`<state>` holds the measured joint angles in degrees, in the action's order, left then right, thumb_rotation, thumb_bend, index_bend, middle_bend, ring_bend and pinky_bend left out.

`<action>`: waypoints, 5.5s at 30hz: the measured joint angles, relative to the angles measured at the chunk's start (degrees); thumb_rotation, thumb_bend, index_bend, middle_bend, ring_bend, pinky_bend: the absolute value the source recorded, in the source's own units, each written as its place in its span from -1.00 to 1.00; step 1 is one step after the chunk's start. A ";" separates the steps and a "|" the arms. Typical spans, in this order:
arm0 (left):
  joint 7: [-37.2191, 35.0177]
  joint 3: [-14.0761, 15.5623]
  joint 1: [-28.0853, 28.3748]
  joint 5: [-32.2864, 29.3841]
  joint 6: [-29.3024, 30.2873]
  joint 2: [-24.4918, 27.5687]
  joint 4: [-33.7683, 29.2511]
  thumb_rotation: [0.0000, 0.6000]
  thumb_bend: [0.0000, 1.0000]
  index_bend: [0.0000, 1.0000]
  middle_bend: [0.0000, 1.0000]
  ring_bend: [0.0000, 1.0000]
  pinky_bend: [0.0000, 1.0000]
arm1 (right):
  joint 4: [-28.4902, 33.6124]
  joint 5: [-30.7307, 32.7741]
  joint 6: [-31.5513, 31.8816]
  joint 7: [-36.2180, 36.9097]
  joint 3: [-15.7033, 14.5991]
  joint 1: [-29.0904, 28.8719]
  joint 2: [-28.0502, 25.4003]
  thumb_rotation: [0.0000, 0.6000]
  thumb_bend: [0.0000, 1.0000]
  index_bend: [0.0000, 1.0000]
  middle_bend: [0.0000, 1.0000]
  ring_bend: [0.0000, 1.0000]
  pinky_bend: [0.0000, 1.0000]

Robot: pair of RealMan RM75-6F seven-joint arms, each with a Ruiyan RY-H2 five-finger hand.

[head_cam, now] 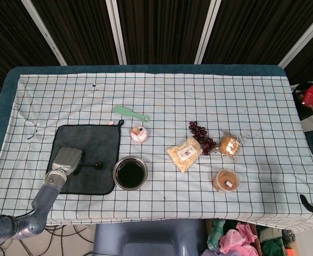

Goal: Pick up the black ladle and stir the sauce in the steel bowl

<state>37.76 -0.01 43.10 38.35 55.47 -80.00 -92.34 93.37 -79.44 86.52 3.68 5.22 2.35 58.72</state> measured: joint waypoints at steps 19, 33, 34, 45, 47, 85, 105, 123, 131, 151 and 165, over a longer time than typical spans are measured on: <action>-0.04 0.18 0.13 -0.13 0.11 0.15 -0.03 1.00 -0.25 -0.01 0.73 0.79 0.62 | 0.02 0.13 0.01 -0.03 0.03 0.04 -0.04 1.00 -0.55 -0.89 -0.99 -0.85 -0.57; 0.50 0.33 0.48 -0.37 0.28 -0.09 -0.26 1.00 -0.25 0.01 0.73 0.79 0.62 | 0.00 0.40 -0.17 0.07 0.09 0.01 -0.06 1.00 -0.55 -0.89 -0.99 -0.85 -0.57; 0.55 0.34 0.49 -0.42 0.29 -0.12 -0.22 1.00 -0.25 0.01 0.73 0.79 0.62 | -0.01 0.41 -0.14 0.09 0.09 0.03 -0.07 1.00 -0.55 -0.89 -0.99 -0.85 -0.57; 1.02 0.43 0.77 -0.88 0.31 -0.31 -0.07 1.00 -0.23 0.03 0.74 0.79 0.62 | -0.18 0.68 -0.46 -0.01 0.12 -0.06 0.04 1.00 -0.55 -0.89 -0.99 -0.85 -0.57; 1.14 0.47 0.87 -1.08 0.15 -0.46 0.12 1.00 -0.23 0.03 0.74 0.79 0.62 | -0.16 0.68 -0.44 -0.01 0.14 -0.07 0.05 1.00 -0.56 -0.89 -0.99 -0.85 -0.57; 1.80 0.60 1.05 -1.51 0.91 -1.05 0.76 1.00 -0.16 0.12 0.75 0.79 0.62 | -0.16 0.67 -0.60 -0.09 0.10 -0.13 0.10 1.00 -0.55 -0.88 -0.99 -0.85 -0.57; 0.33 -0.28 0.90 -0.09 1.35 0.53 -0.67 1.00 -0.10 0.19 0.77 0.79 0.62 | 0.01 0.54 -0.38 -0.02 0.09 -0.03 -0.02 1.00 -0.55 -0.89 -0.99 -0.85 -0.57; 10.98 -5.19 6.25 1.11 9.58 4.18 -12.21 1.00 -0.08 0.23 0.78 0.79 0.62 | 0.25 0.33 0.06 0.61 0.05 0.27 -0.34 1.00 -0.55 -0.89 -0.99 -0.85 -0.57; 21.49 -8.77 12.66 -0.99 13.08 3.28 -18.05 1.00 -0.08 0.27 0.80 0.81 0.62 | 0.43 0.41 0.52 0.98 0.15 0.55 -0.58 1.00 -0.55 -0.89 -0.99 -0.85 -0.57; 40.78 -10.97 26.42 -12.49 21.08 -9.56 -18.51 1.00 -0.01 0.34 0.81 0.82 0.63 | 0.24 0.06 1.54 2.93 0.26 1.23 -1.20 1.00 -0.55 -0.89 -0.99 -0.85 -0.57; 43.58 -6.99 27.90 -13.74 21.04 -12.34 -12.46 1.00 0.03 0.39 0.84 0.86 0.71 | 0.14 0.23 1.37 2.92 0.33 1.23 -1.19 1.00 -0.55 -0.89 -0.99 -0.85 -0.57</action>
<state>81.34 -7.00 71.00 24.60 76.51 -92.34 -104.80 93.51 -79.21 87.89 6.61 5.55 3.58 57.53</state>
